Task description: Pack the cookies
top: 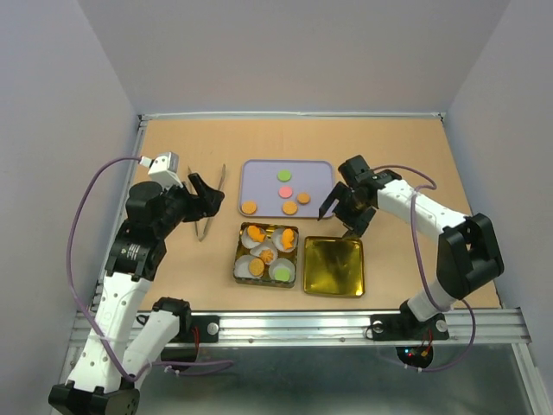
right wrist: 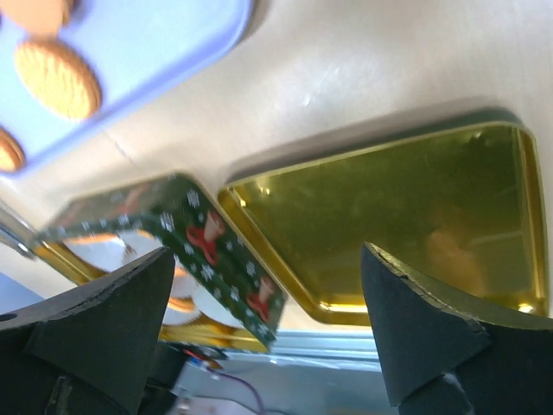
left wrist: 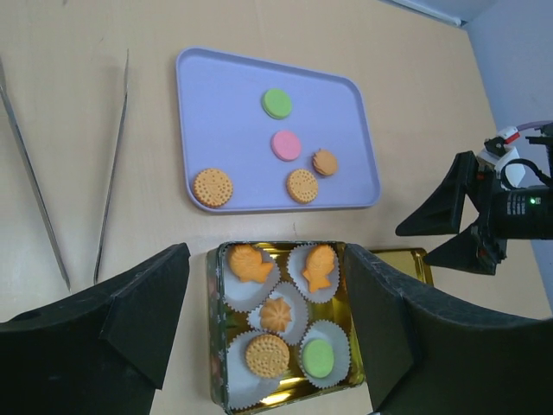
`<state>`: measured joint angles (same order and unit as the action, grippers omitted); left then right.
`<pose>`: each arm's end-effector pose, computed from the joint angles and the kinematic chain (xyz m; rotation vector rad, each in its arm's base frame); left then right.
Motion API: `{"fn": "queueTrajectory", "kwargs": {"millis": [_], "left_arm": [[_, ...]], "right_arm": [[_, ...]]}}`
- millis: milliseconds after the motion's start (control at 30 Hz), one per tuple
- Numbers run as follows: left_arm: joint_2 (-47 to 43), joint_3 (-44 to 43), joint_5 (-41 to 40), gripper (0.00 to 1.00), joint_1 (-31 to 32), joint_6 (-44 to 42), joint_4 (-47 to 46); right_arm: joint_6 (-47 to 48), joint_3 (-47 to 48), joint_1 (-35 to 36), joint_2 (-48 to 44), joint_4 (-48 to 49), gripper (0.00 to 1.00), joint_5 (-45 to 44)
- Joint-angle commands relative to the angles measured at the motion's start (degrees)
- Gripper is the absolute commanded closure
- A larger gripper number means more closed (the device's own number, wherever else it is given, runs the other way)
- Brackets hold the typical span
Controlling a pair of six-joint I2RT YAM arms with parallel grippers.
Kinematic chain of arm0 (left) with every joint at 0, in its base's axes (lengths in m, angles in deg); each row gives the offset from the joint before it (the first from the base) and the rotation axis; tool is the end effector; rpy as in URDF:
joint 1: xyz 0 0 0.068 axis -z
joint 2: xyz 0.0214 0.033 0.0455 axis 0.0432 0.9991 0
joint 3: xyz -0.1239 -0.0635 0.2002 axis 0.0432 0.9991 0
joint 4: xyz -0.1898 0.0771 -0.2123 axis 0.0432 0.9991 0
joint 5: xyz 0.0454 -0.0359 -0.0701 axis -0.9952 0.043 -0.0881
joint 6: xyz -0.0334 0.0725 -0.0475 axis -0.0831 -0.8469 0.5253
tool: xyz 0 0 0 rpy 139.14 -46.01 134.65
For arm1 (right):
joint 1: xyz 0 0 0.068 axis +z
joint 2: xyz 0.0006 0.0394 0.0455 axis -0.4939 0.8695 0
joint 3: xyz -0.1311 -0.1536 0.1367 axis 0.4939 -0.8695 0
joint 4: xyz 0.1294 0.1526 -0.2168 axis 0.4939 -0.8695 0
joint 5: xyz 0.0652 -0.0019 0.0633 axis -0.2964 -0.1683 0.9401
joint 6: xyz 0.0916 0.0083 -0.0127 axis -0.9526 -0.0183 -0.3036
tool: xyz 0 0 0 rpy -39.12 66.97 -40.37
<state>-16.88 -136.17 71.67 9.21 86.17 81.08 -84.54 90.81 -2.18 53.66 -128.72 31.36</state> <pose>0.2560 -0.0729 0.3369 -0.0009 1.8366 -0.6346 0.3059 0.1658 0.1388 0.8101 2.8206 0.4081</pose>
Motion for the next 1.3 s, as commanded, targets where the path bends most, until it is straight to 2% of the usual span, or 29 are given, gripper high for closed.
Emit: {"fn": "queueTrajectory", "kwargs": {"millis": [0,167,367,833,1267], "left_arm": [[-3.2,2.2,0.8,0.18,0.4,-1.5,-2.8],[-4.9,3.7,1.3,0.18,1.1,-1.1,-2.2],[-7.2,5.1,0.8,0.19,1.1,-0.3,-1.1],[-7.0,7.4,0.5,0.19,1.1,-0.4,-2.6],[-7.1,7.6,0.9,0.19,1.1,-0.4,-2.5]], "right_arm": [[-6.2,-1.2,-2.6,1.6,2.8,0.1,-1.7],[-6.7,-1.9,-4.7,4.9,3.9,0.16,-0.2],[-6.6,-0.4,-4.7,8.8,4.5,0.27,2.0],[-8.0,-5.7,-4.8,7.8,4.7,0.32,1.7],[-7.7,-3.5,-5.6,11.2,6.0,0.73,3.0]]}}
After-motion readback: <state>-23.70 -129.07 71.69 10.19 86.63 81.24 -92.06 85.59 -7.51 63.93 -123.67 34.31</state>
